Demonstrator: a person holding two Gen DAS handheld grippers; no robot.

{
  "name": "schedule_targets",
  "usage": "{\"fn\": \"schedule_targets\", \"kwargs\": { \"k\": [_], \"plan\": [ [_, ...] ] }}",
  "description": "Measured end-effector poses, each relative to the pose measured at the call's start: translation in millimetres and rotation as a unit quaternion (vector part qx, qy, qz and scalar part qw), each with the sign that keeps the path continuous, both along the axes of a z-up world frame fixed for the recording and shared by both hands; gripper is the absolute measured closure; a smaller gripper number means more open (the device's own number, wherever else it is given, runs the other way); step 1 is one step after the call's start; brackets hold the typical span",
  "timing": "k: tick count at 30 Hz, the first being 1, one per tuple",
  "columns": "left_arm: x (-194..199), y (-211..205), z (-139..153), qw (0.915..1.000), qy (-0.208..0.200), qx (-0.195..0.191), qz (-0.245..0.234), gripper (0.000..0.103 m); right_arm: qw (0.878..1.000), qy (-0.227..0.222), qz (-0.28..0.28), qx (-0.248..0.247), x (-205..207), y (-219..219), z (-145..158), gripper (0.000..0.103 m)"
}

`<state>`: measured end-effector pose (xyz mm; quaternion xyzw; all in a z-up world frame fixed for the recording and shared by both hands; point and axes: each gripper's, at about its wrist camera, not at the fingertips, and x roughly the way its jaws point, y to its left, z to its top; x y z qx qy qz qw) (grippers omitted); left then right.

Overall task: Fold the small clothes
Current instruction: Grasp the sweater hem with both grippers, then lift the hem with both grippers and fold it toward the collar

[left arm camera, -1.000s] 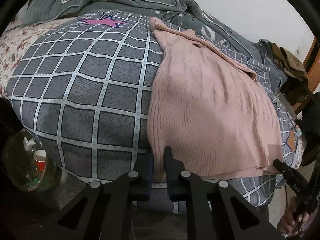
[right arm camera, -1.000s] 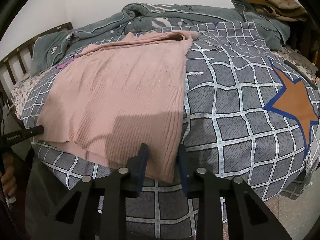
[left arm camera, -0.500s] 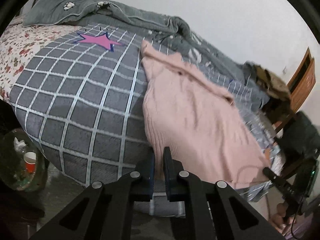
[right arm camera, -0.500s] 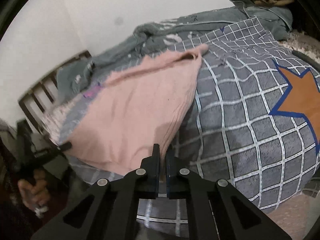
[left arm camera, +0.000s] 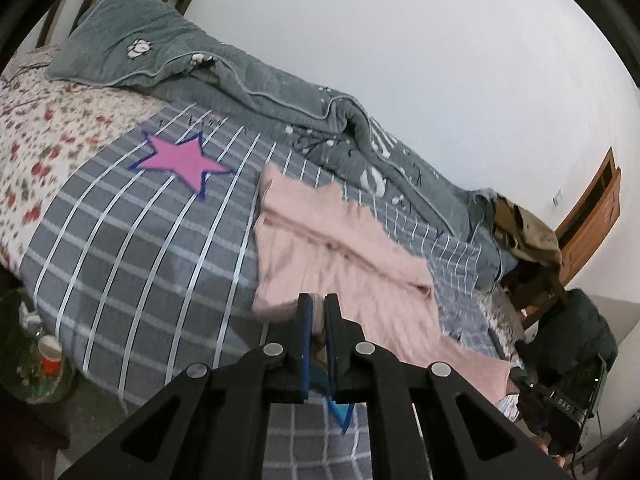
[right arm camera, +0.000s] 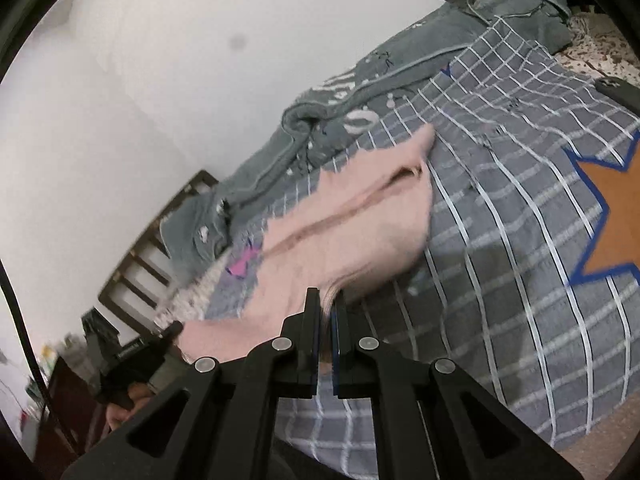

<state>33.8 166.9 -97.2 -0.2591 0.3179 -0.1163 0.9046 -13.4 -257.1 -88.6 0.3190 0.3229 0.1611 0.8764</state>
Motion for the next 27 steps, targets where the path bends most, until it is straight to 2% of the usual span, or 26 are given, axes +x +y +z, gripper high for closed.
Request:
{"fn": "schedule_targets", "kwargs": {
  "k": [3, 7, 12, 15, 27],
  "plan": [
    [25.3, -3.1, 14.0, 1.0000, -0.008, 0.002, -0.001, 0.096, 1.000, -0.004, 0.004, 0.023, 23.9, -3.8, 12.4, 0.099],
    [58.9, -3.2, 27.4, 0.9998, -0.011, 0.010, 0.012, 0.096, 1.000, -0.008, 0.000, 0.025, 59.7, -7.1, 30.2, 0.099],
    [109.0, 0.2, 30.4, 0.9992, -0.005, 0.000, 0.041, 0.097, 0.999, -0.004, -0.012, 0.047, 112.4, -17.2, 39.2, 0.099],
    [141.6, -1.5, 29.1, 0.9989, -0.002, -0.005, 0.046, 0.097, 0.998, 0.001, -0.016, 0.057, 146.0, -23.0, 36.4, 0.099],
    [264.5, -22.3, 9.2, 0.9981, 0.015, 0.038, 0.046, 0.097, 0.996, 0.032, -0.039, 0.075, 268.6, -38.4, 1.6, 0.099]
  ]
}}
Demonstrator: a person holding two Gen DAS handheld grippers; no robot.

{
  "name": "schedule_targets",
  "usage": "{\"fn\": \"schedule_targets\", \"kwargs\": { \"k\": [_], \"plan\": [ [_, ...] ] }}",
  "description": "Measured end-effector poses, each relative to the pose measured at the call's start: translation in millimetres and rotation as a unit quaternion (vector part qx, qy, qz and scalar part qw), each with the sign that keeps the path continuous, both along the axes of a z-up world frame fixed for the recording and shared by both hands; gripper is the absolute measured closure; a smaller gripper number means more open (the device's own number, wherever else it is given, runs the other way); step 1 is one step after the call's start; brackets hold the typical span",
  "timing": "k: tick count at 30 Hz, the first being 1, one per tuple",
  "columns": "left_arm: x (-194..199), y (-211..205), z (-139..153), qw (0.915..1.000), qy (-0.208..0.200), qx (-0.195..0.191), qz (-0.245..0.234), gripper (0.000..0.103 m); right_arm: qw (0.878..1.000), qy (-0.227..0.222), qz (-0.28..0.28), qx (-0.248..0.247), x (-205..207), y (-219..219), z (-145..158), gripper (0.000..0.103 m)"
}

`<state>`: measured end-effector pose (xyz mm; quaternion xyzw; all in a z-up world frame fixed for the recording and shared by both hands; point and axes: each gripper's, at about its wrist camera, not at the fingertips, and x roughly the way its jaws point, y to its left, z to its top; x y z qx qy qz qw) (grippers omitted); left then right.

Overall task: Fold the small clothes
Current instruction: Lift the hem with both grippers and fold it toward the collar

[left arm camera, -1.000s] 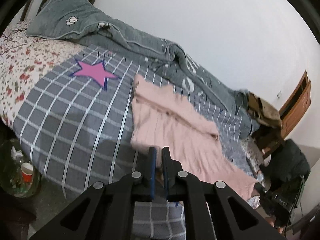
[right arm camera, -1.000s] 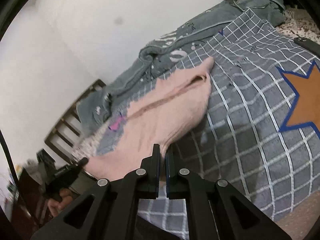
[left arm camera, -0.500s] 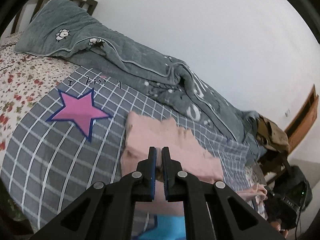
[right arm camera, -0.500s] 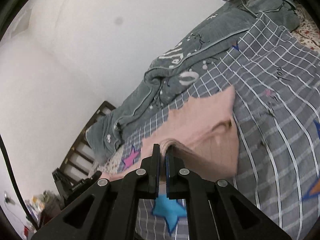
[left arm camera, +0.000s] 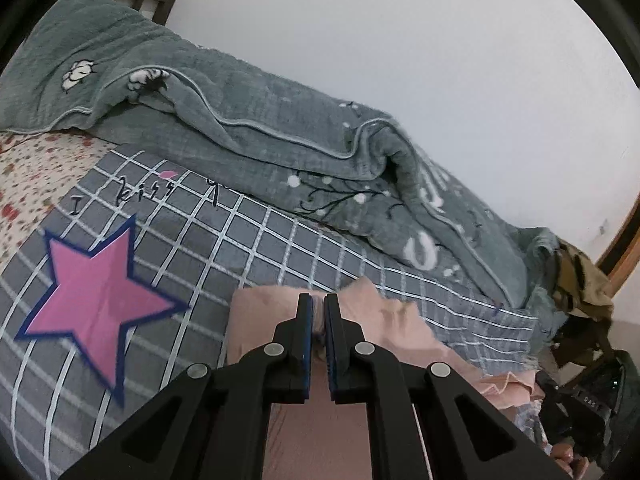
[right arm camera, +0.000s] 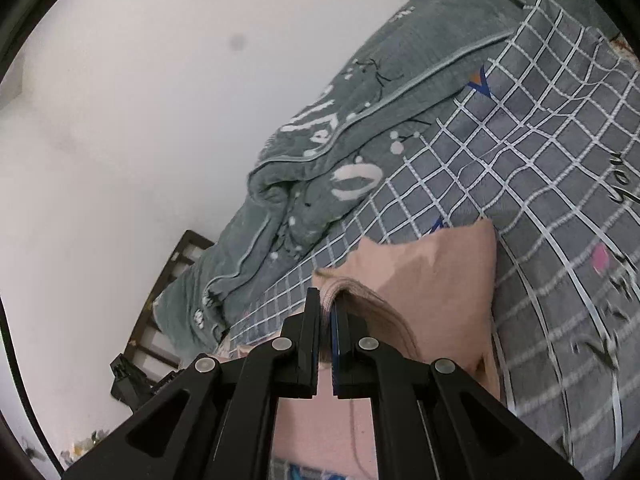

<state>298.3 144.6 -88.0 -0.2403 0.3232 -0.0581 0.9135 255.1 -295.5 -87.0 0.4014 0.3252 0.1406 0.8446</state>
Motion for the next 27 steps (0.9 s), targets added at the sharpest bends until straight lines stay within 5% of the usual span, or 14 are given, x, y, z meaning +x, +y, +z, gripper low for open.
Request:
{"fn": "schedule_targets", "kwargs": {
  "k": [9, 13, 18, 21, 27],
  "plan": [
    [74.6, -6.6, -27.9, 0.9987, 0.047, -0.010, 0.014, 0.095, 0.998, 0.052, -0.029, -0.023, 74.0, -2.1, -44.4, 0.093],
    [83.3, -7.8, -34.2, 0.9974, 0.068, 0.016, 0.014, 0.076, 0.996, 0.076, -0.022, -0.037, 90.3, -2.8, -59.9, 0.084],
    [64.5, -1.8, -37.6, 0.9977, 0.061, 0.029, -0.001, 0.065, 0.992, 0.070, -0.021, -0.100, 71.7, -3.3, -52.4, 0.080],
    [49.3, 2.3, -41.4, 0.9977, 0.057, 0.037, -0.006, 0.046, 0.989, 0.064, -0.013, -0.133, 51.7, -2.1, -46.6, 0.071],
    [-1.0, 6.9, -51.6, 0.9960, 0.058, 0.064, -0.024, 0.041, 0.973, 0.063, 0.015, -0.222, -2.7, 11.3, -40.9, 0.055]
  ]
}}
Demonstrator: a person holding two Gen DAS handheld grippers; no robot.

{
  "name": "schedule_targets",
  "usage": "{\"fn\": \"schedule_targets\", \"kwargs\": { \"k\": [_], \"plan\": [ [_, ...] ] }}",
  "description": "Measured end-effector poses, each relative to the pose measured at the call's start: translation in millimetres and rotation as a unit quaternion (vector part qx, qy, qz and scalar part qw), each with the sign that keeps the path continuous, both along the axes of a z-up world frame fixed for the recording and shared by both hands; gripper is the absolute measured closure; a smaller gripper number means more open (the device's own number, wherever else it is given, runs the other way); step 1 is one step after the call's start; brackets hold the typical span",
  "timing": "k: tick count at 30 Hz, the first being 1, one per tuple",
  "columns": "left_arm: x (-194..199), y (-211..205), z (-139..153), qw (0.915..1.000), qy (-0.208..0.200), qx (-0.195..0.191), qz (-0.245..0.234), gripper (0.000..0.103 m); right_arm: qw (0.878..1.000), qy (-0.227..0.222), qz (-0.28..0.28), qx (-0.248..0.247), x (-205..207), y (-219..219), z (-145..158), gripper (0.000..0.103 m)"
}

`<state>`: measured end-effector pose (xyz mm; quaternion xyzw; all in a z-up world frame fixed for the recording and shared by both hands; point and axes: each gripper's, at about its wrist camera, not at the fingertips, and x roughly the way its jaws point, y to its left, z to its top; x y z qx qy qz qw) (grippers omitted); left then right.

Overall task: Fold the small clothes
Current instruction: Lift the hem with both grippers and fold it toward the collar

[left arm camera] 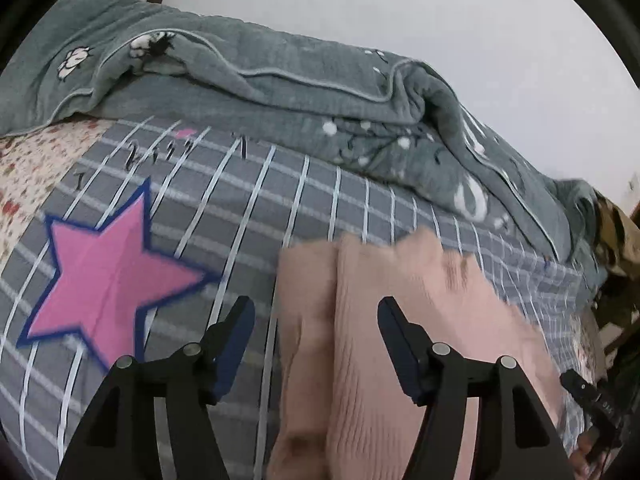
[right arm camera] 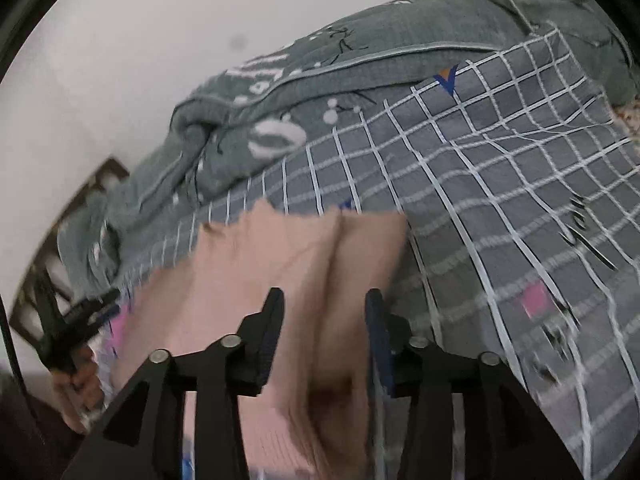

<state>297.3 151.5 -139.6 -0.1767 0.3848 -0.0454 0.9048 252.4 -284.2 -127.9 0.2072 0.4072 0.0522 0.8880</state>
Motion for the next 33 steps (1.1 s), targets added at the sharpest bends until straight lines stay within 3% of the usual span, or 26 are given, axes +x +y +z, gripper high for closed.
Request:
{"fn": "schedule_targets", "kwargs": {
  "k": [7, 10, 12, 19, 24, 33],
  "plan": [
    [-64.3, 12.0, -23.8, 0.9990, 0.015, -0.035, -0.026, 0.037, 0.999, 0.003, 0.032, -0.009, -56.3, 10.1, -9.7, 0.047],
    [-78.1, 10.9, -37.3, 0.9969, 0.026, -0.058, -0.045, 0.037, 0.999, 0.013, 0.039, -0.007, -65.9, 16.7, -20.7, 0.047],
    [-84.9, 6.8, -39.7, 0.9970, 0.017, -0.053, -0.053, 0.037, 0.999, 0.013, 0.039, -0.016, -68.6, 20.3, -29.2, 0.046],
    [-66.6, -0.8, -47.4, 0.9934, 0.025, -0.078, -0.080, 0.039, 0.998, 0.006, 0.043, -0.053, -65.2, 27.0, -36.4, 0.046],
    [-55.1, 2.4, -53.4, 0.9920, 0.022, -0.099, -0.074, 0.039, 0.998, 0.010, 0.049, -0.038, -52.1, 21.7, -40.7, 0.044],
    [-85.6, 3.6, -54.5, 0.9877, 0.007, -0.122, -0.097, 0.048, 0.999, 0.004, 0.044, -0.031, -68.0, 21.3, -37.6, 0.044]
  ]
}}
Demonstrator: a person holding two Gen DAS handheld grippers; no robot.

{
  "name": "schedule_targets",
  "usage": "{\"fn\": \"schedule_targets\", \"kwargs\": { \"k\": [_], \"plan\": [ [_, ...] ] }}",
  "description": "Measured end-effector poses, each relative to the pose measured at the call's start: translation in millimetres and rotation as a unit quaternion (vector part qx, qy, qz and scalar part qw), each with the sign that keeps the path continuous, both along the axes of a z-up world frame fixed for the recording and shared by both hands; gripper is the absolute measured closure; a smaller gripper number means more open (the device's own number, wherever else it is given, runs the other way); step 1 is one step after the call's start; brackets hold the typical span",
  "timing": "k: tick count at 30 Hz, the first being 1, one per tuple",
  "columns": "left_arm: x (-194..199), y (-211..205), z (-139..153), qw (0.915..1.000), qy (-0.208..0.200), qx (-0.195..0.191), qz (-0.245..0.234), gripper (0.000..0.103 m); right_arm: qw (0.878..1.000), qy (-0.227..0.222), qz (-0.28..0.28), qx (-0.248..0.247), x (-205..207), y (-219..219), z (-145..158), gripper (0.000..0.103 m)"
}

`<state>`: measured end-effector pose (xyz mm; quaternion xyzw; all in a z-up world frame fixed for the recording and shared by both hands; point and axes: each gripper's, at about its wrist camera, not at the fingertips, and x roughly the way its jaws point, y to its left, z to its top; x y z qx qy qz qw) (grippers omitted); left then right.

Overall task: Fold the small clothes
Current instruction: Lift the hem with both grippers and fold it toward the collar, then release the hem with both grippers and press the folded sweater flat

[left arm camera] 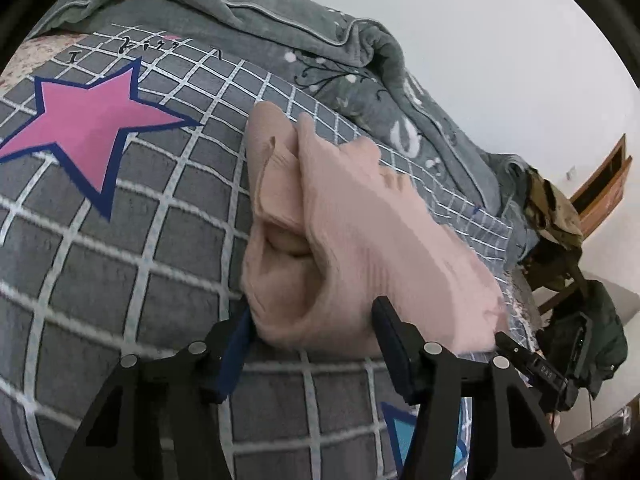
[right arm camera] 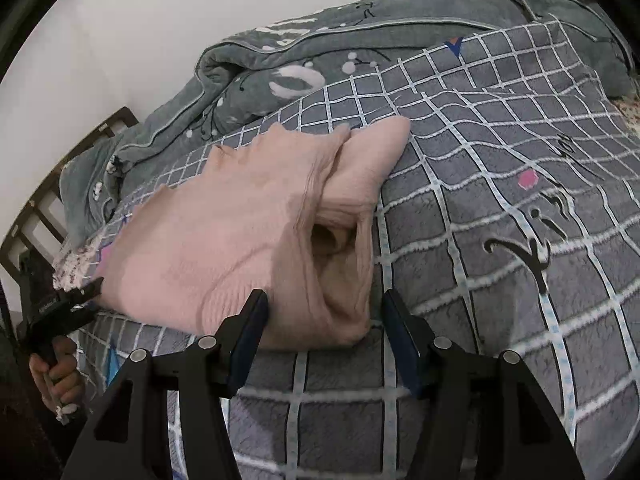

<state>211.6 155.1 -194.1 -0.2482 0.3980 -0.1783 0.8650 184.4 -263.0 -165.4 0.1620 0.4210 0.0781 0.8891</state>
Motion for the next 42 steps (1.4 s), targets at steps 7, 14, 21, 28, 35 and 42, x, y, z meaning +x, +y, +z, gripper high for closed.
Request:
{"fn": "schedule_targets", "kwargs": {
  "k": [7, 14, 21, 28, 35, 42],
  "plan": [
    [10.2, -9.4, 1.0, 0.9999, 0.006, 0.000, 0.010, 0.049, 0.999, 0.005, -0.007, 0.039, -6.9, -5.1, -0.4, 0.044],
    [17.6, -10.7, -5.5, 0.9987, 0.008, 0.000, 0.051, 0.084, 0.997, 0.006, -0.024, 0.076, 18.8, -5.4, -7.1, 0.055],
    [7.9, -15.5, 4.4, 0.9978, -0.003, -0.001, 0.066, 0.094, 0.996, 0.007, -0.017, 0.085, 24.0, -6.8, 0.3, 0.091],
    [-30.6, -27.7, 15.9, 0.9977, -0.006, 0.015, 0.066, 0.094, 0.997, 0.006, -0.017, 0.081, 5.4, -15.3, 13.6, 0.092],
    [-80.2, -35.1, 15.6, 0.9976, -0.004, 0.014, 0.068, 0.092, 0.997, 0.006, -0.009, 0.079, -33.6, -26.7, 21.1, 0.091],
    [-97.8, -34.1, 21.0, 0.9918, 0.024, 0.080, 0.097, 0.068, 1.000, 0.007, -0.017, -0.024, -70.5, -22.2, 33.3, 0.061]
  ]
}}
